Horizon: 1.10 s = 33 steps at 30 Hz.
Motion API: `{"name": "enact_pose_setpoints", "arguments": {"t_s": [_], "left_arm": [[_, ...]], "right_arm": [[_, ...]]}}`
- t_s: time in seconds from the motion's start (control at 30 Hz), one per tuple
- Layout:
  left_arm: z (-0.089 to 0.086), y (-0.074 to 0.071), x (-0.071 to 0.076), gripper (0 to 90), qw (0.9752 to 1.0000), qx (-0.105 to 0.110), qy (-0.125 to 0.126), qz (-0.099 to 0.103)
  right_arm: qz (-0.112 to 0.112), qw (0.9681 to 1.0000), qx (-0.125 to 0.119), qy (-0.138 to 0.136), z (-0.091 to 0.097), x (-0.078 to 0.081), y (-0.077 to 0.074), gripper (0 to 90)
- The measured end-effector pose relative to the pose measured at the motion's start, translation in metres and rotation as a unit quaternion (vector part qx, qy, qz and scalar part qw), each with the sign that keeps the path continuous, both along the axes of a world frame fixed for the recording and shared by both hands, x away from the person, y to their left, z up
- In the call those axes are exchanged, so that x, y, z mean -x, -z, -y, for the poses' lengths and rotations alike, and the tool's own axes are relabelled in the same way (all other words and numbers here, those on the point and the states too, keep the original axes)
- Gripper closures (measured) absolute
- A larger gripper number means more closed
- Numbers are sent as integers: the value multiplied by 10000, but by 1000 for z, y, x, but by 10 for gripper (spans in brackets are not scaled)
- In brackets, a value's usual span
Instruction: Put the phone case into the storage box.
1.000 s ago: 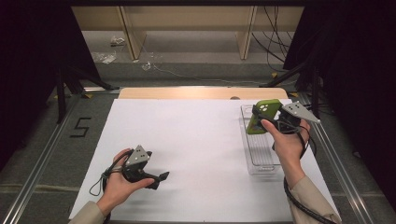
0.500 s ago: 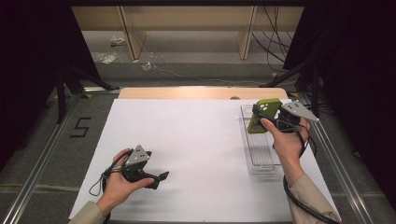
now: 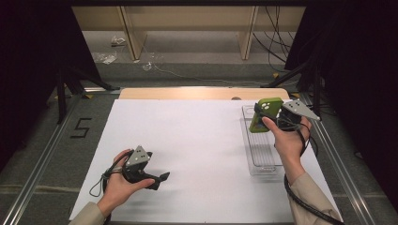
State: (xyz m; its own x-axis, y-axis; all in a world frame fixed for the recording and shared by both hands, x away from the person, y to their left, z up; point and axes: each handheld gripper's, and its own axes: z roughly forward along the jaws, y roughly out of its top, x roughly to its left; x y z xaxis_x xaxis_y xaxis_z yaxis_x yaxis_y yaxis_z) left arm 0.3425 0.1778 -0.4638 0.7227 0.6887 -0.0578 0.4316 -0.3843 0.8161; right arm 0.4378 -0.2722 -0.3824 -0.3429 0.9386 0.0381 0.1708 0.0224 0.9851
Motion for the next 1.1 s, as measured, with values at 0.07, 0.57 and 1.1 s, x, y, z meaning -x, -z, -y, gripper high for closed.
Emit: {"name": "enact_pose_setpoints", "arguments": {"t_s": [0.07,0.57,1.1], "left_arm": [[0,0,0,4,10000,-15,4,-1],[0,1,0,5,10000,-9,-9,-20],[0,1,0,5,10000,-8,-9,-16]], "right_arm": [[-6,10000,5,9,1,-1,0,179],[-90,9999,22,57,3,-9,2,179],[-141,9998,83,108,2,-17,3,179]]}}
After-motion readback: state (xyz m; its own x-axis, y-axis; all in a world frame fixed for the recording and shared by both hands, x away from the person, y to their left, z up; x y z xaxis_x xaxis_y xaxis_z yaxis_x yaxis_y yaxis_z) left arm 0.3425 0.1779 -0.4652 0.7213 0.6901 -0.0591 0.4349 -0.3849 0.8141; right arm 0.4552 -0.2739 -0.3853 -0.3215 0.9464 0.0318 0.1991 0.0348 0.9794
